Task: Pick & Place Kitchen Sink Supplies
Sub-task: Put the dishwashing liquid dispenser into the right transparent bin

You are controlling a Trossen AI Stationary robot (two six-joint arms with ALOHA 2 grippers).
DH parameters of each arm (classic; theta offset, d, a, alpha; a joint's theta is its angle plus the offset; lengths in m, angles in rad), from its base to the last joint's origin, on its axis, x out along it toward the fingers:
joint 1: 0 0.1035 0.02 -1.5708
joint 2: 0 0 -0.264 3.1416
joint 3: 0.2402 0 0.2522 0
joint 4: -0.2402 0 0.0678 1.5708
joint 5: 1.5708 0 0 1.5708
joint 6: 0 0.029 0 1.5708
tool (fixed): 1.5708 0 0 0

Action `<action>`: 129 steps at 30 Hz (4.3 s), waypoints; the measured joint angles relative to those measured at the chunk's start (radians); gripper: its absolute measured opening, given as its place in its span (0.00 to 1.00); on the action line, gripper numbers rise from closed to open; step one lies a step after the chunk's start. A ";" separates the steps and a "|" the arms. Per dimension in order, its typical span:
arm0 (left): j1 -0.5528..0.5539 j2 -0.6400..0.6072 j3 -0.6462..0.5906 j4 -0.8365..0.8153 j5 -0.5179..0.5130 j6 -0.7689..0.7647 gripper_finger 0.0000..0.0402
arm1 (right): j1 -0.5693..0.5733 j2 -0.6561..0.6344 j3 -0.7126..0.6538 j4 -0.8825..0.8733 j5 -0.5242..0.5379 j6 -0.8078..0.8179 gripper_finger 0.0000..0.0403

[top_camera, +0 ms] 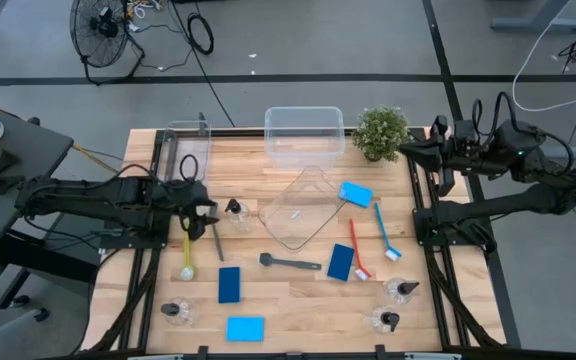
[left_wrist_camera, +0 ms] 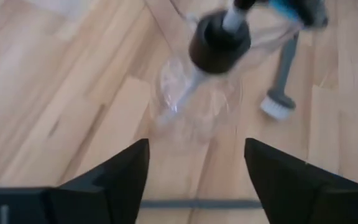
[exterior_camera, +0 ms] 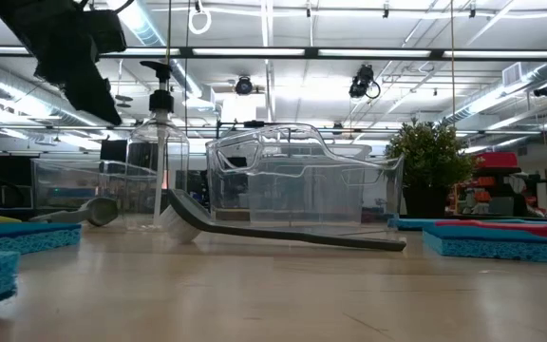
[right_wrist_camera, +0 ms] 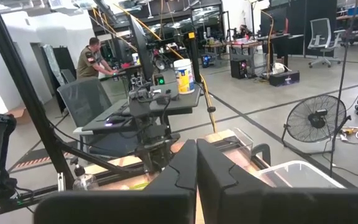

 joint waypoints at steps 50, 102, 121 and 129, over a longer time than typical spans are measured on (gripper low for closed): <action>0.000 0.237 0.001 0.343 -0.064 0.090 0.63 | 0.000 0.013 0.000 0.001 0.000 -0.006 0.02; 0.000 0.236 0.502 0.079 -0.214 0.255 0.35 | 0.000 0.013 0.000 0.001 -0.004 -0.044 0.02; 0.042 0.557 0.628 0.434 -0.116 0.449 0.35 | 0.000 0.012 0.000 0.001 -0.004 -0.054 0.02; 0.119 0.734 0.772 0.470 0.017 0.465 0.35 | 0.000 0.012 0.000 0.001 -0.005 -0.052 0.02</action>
